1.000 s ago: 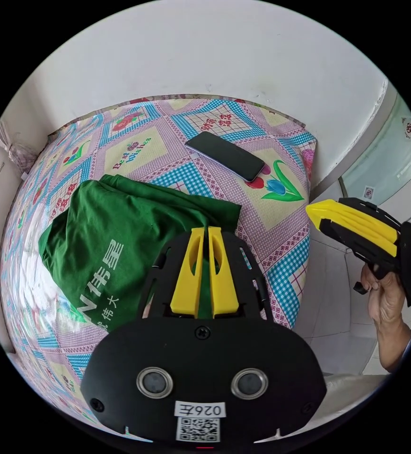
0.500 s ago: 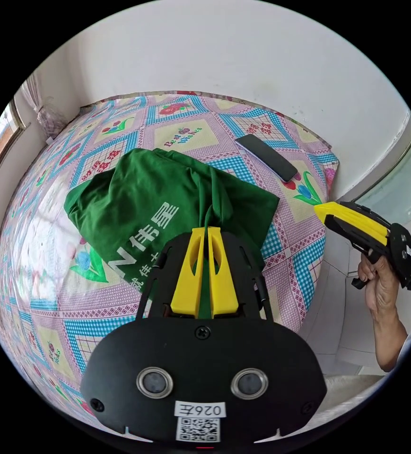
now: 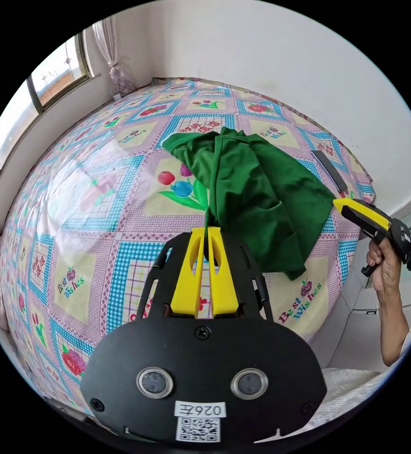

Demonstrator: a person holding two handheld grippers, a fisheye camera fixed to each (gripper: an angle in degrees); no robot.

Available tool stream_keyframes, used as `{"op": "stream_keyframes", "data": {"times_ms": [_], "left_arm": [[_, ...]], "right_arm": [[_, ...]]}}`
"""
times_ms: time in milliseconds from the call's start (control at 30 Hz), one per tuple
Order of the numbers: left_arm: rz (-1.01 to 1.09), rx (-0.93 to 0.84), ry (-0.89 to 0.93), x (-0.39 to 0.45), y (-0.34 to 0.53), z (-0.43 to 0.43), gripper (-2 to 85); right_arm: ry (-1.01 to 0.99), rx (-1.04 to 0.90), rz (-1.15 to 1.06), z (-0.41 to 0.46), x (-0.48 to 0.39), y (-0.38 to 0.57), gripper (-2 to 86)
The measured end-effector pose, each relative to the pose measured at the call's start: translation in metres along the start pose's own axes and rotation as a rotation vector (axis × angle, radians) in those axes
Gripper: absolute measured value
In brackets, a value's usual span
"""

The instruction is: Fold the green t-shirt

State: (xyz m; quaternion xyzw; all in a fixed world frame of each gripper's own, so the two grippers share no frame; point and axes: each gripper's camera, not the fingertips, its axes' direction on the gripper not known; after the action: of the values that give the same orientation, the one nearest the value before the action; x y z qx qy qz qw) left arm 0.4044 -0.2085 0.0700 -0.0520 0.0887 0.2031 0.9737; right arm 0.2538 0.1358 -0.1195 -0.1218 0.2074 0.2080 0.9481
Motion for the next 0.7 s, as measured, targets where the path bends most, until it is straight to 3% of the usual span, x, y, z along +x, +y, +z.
{"op": "stream_keyframes", "data": {"times_ms": [700], "left_arm": [[-0.372,-0.160,-0.199,-0.198,0.229,-0.036,-0.5]], "right_arm": [[-0.109,-0.122,-0.208,0.112,-0.195,-0.049,-1.4]]}}
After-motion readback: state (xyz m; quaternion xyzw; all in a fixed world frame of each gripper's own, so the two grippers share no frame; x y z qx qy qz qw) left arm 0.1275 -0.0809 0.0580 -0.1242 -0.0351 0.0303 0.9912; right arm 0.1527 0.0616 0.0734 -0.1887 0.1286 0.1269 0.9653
